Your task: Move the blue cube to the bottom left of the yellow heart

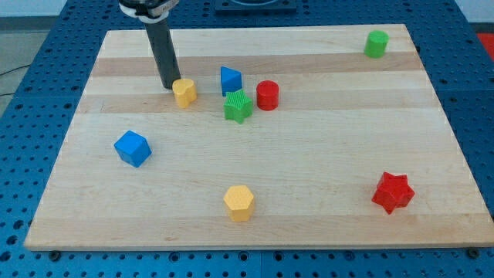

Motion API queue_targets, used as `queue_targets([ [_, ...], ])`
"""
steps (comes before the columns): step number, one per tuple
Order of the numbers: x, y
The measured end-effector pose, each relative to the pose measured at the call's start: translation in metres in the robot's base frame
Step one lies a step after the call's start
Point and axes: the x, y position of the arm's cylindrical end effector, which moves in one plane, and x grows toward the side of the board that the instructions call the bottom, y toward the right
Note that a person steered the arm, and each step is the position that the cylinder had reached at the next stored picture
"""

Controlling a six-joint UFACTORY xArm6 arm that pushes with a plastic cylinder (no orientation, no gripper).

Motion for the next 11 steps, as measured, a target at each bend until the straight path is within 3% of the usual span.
queue_targets([
  [1, -0.017, -0.049],
  [2, 0.033, -0.124],
  [3, 0.063, -0.155],
  [5, 0.199, -0.140],
  [6, 0.198, -0.113],
  [7, 0.193, -0.041],
  [8, 0.169, -0.030],
  [9, 0.158, -0.080],
  [11, 0.150, -0.015],
])
